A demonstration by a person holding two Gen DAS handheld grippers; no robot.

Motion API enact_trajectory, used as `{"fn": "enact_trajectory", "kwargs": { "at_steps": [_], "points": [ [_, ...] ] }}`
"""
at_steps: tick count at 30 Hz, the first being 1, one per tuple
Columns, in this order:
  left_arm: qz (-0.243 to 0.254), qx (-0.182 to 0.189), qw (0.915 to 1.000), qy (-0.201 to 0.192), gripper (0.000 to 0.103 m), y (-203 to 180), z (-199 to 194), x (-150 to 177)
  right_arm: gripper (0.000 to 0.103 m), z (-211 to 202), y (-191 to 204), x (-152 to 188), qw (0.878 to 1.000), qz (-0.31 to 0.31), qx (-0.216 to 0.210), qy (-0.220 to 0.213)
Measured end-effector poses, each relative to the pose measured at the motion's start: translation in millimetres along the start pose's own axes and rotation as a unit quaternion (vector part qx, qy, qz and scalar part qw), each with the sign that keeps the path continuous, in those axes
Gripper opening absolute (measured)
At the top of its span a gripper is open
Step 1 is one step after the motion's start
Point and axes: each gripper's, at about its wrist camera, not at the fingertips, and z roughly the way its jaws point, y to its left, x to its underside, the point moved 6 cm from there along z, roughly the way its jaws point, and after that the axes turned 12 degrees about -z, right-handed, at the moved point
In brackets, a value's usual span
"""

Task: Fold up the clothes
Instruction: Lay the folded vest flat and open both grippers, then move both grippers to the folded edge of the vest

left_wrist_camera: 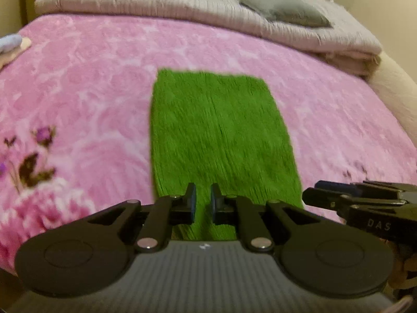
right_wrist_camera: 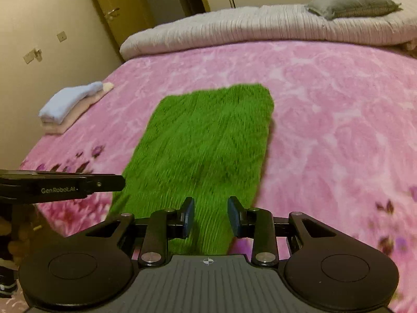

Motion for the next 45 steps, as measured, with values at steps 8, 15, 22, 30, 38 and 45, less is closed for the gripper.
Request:
{"fn": "enact_trajectory", "kwargs": {
  "at_steps": [8, 15, 22, 30, 38, 45],
  "points": [
    [0.011, -0.044, 0.999, 0.006, 0.009, 4, 3, 14, 0.033, 19, 7, 18, 0.999, 0.017, 0.004, 0.048],
    [0.013, -0.066, 0.9977, 0.006, 0.015, 0, -20, 35, 0.033, -8, 33, 36, 0.997, 0.012, 0.003, 0.077],
    [0.033, -0.082, 0.996, 0.008, 0.027, -9, -36, 59, 0.033, -18, 50, 54, 0.994, 0.01, 0.007, 0.104],
    [0.046, -0.077, 0.996, 0.001, 0.028, -17, -52, 70, 0.033, -32, 50, 58, 0.995, 0.014, 0.025, 0.098],
    [0.052, -0.073, 0.996, -0.003, 0.028, -23, -59, 75, 0.034, -40, 52, 60, 0.995, 0.014, 0.025, 0.094],
    [0.053, -0.071, 0.9961, -0.001, 0.028, -25, -56, 74, 0.034, -40, 47, 57, 0.996, 0.015, 0.026, 0.089]
  ]
}}
